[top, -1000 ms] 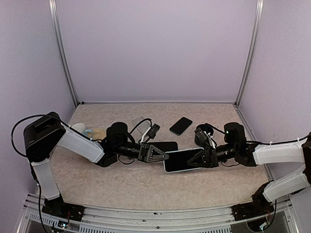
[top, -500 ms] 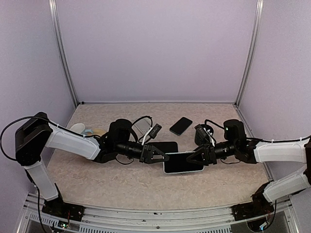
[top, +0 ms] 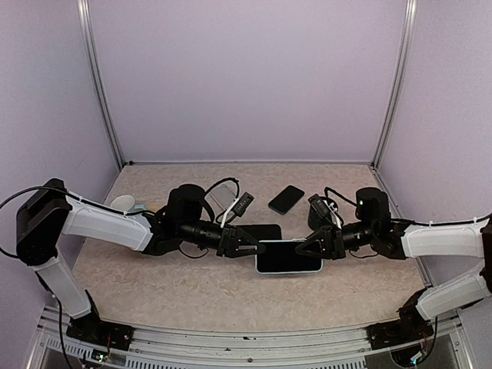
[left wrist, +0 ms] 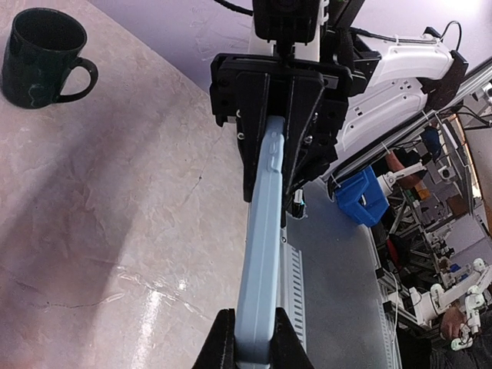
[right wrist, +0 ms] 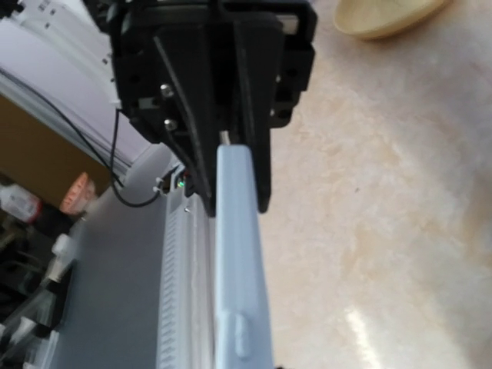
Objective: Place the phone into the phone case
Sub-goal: Press the phone case against the phone.
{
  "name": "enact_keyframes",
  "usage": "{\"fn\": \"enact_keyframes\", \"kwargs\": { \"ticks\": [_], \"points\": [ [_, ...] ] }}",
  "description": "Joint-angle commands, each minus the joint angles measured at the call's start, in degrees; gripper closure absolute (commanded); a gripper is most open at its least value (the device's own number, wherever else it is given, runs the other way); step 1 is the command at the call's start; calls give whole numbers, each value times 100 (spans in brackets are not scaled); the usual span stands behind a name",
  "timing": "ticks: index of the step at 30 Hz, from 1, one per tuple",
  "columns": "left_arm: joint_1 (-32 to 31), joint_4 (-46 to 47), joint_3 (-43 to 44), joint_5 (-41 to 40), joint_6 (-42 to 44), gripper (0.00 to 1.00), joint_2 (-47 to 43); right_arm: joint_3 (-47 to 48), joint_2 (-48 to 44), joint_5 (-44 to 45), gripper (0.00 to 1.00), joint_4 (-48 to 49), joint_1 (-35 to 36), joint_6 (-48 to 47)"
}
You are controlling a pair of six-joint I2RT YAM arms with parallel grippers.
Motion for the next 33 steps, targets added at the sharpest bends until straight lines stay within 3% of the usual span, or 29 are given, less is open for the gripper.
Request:
{"fn": "enact_keyframes", "kwargs": {
  "ticks": [1,5,9,16,33],
  "points": [
    [127,-243,100,-246,80,100,-227,-100,43,-493,100,709,-28,271],
    [125,-225,100,-254,51,97,-242,-152,66,-595,100,982,-32,495],
    [115,-113,91,-218,-37,70,-221,-139,22,-457,100,1059,-29,581],
    [115,90,-16,-163,-203,50,-224,-3,-246,-66,100,981,-27,614],
    [-25,355,66,110,-431,41,55,272,-717,758,100,318,-36,252]
  ]
}}
